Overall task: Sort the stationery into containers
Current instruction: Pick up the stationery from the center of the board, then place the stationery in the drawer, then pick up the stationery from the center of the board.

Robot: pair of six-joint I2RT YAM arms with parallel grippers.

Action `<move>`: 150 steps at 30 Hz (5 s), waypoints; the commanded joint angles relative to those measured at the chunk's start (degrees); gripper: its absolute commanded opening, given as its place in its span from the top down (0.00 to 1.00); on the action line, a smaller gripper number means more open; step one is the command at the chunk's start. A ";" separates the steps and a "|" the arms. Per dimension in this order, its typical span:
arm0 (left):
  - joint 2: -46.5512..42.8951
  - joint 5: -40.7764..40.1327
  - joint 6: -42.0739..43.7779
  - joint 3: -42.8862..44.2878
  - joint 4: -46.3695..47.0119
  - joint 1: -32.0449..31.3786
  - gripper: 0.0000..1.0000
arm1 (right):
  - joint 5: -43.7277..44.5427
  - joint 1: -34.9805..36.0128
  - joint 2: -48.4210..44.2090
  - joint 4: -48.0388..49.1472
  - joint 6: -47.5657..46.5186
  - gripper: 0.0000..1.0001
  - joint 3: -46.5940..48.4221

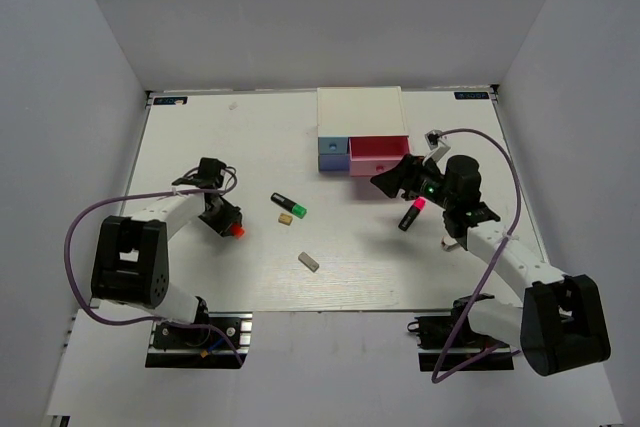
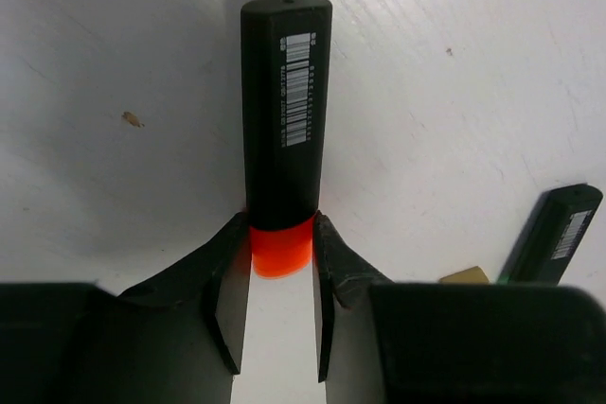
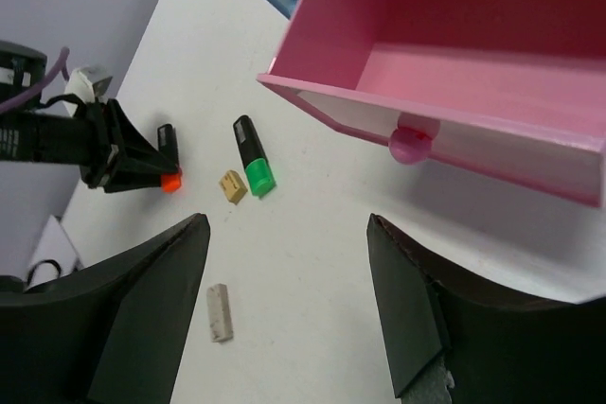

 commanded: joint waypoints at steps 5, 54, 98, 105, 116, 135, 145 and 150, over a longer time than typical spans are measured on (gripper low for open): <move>-8.38 8.14 10.07 0.36 9.65 -2.58 0.93 | 0.28 -0.24 -5.39 -0.66 -20.91 0.10 -0.22; 27.03 21.09 67.40 55.38 26.47 -32.20 0.31 | 4.17 -9.20 -2.67 -19.04 -45.97 0.30 2.16; -14.89 -4.75 13.53 3.44 23.04 -26.14 0.01 | -4.45 -13.25 29.85 -70.11 -163.58 0.25 27.91; -12.53 -2.47 12.20 4.05 23.04 -25.52 0.01 | -3.49 -11.66 31.43 -67.29 -165.08 0.25 27.30; -8.13 0.69 6.50 4.58 20.94 -23.15 0.01 | 1.78 -9.99 39.59 -78.78 -171.23 0.42 33.43; 2.41 1.32 -2.83 15.38 11.36 -20.95 0.01 | -7.25 -10.08 31.08 -85.83 -163.77 0.91 26.59; 4.88 -3.61 -3.36 18.38 2.22 -20.95 0.01 | -27.82 -9.64 20.54 -85.31 -148.83 0.95 33.79; 6.28 -4.23 -3.97 18.38 1.68 -20.42 0.01 | -33.89 -9.03 15.97 -74.96 -130.15 0.95 39.59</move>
